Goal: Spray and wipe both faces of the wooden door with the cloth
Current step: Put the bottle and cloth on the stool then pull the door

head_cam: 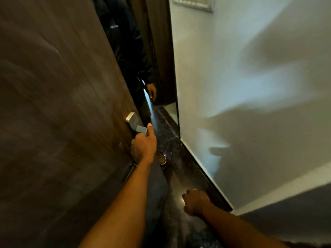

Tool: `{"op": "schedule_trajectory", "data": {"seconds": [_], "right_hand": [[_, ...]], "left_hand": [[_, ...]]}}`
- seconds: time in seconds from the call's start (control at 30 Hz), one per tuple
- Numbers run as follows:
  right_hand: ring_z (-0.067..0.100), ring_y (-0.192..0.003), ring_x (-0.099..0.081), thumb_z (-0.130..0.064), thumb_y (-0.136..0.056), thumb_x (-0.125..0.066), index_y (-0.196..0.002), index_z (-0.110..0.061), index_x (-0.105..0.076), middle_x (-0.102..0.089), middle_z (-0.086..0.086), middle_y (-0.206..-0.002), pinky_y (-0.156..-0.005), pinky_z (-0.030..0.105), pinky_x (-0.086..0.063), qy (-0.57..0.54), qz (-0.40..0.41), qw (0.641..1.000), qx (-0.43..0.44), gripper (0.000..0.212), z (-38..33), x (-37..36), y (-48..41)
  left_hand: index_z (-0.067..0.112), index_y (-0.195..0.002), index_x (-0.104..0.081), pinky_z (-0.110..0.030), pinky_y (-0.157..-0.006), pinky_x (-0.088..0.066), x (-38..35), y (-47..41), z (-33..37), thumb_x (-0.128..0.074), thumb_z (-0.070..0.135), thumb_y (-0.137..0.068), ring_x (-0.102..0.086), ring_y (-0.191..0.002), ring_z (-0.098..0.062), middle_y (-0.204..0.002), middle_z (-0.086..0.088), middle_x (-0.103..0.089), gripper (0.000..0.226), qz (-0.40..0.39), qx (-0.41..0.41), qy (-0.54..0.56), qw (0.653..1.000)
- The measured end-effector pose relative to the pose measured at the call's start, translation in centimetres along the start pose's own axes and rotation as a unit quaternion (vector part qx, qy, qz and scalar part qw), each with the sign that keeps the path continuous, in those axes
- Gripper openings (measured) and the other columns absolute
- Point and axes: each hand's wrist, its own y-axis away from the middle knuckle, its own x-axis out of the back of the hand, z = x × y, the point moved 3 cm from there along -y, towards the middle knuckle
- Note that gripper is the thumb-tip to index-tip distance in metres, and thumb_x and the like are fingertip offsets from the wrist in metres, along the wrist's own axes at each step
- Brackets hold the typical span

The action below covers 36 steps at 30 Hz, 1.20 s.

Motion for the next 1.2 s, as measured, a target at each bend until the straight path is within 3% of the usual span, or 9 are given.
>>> {"op": "schedule_trajectory", "data": {"seconds": [0.2, 0.47, 0.57, 0.7, 0.83, 1.0, 1.1, 1.2], "right_hand": [[0.035, -0.125, -0.051, -0.032, -0.093, -0.053, -0.131, -0.012, -0.053, -0.053, 0.015, -0.135, -0.1, 0.042, -0.042, -0.033, -0.012, 0.999, -0.026, 0.044, 2.1, -3.7, 6.2], [0.035, -0.125, -0.05, -0.029, -0.095, -0.052, -0.131, -0.013, -0.055, -0.052, 0.015, -0.136, -0.096, 0.044, -0.044, -0.058, 0.016, 0.996, -0.069, 0.039, 4.0, -9.1, 16.0], [0.034, -0.125, -0.053, -0.029, -0.097, -0.049, -0.134, -0.013, -0.054, -0.053, 0.015, -0.137, -0.098, 0.046, -0.047, -0.067, 0.011, 0.995, -0.08, 0.04, 5.0, -12.5, 19.9], [0.032, -0.136, -0.042, -0.036, -0.097, -0.047, -0.14, -0.018, -0.046, -0.044, 0.012, -0.147, -0.108, 0.044, -0.039, -0.096, 0.011, 0.991, -0.087, 0.046, 6.2, -16.6, 24.1], [0.032, -0.133, -0.046, -0.034, -0.097, -0.049, -0.14, -0.015, -0.048, -0.048, 0.014, -0.143, -0.108, 0.042, -0.041, -0.089, 0.006, 0.993, -0.082, 0.047, 7.9, -18.6, 27.8], [0.032, -0.131, -0.049, -0.033, -0.097, -0.049, -0.143, -0.019, -0.046, -0.05, 0.013, -0.142, -0.104, 0.041, -0.046, -0.082, 0.057, 0.99, -0.099, 0.047, 10.2, -20.7, 31.3], [0.033, -0.135, -0.041, -0.033, -0.096, -0.047, -0.142, -0.023, -0.046, -0.044, 0.012, -0.147, -0.11, 0.045, -0.039, -0.07, 0.12, 0.985, -0.099, 0.047, 11.9, -21.9, 32.8], [0.036, -0.131, -0.043, -0.033, -0.094, -0.044, -0.137, -0.014, -0.05, -0.046, 0.015, -0.144, -0.11, 0.048, -0.035, -0.005, 0.182, 0.982, -0.051, 0.047, 12.5, -22.2, 34.7]], "left_hand": [[0.004, -0.088, -0.07, -0.032, -0.067, -0.04, -1.6, 7.5, 1.9, -0.038, 0.06, -0.09, -0.063, -0.085, -0.039, -0.092, -0.021, -0.069, 0.064, -0.041, -0.059, 0.011, 0.997], [0.005, -0.11, -0.066, -0.029, -0.067, -0.033, -2.9, 18.5, 3.0, -0.038, 0.055, -0.093, -0.062, -0.099, -0.038, -0.107, -0.02, -0.068, 0.059, -0.065, -0.168, 0.005, 0.984], [0.005, -0.11, -0.065, -0.033, -0.068, -0.037, -2.8, 23.0, 3.0, -0.038, 0.054, -0.094, -0.062, -0.098, -0.039, -0.107, -0.021, -0.067, 0.059, -0.088, -0.197, -0.001, 0.976], [0.006, -0.111, -0.063, -0.033, -0.071, -0.038, -2.7, 28.2, 3.0, -0.036, 0.055, -0.094, -0.061, -0.1, -0.039, -0.11, -0.02, -0.066, 0.059, -0.134, -0.208, -0.022, 0.969], [0.011, -0.105, -0.065, -0.037, -0.081, -0.048, -3.1, 32.8, 2.5, -0.032, 0.062, -0.09, -0.063, -0.098, -0.036, -0.106, -0.016, -0.068, 0.062, -0.148, -0.224, -0.019, 0.963], [0.013, -0.097, -0.067, -0.04, -0.083, -0.049, -2.9, 38.6, 1.9, -0.025, 0.066, -0.089, -0.063, -0.094, -0.031, -0.1, -0.012, -0.069, 0.068, -0.175, -0.225, -0.038, 0.958], [0.01, -0.103, -0.064, -0.04, -0.089, -0.043, -2.6, 41.7, 1.5, -0.031, 0.056, -0.094, -0.058, -0.103, -0.031, -0.105, -0.014, -0.065, 0.057, -0.191, -0.222, -0.047, 0.955], [0.009, -0.101, -0.064, -0.043, -0.088, -0.045, -2.3, 44.1, 0.9, -0.031, 0.058, -0.093, -0.059, -0.103, -0.037, -0.104, -0.017, -0.066, 0.06, -0.199, -0.232, -0.047, 0.951]]}}
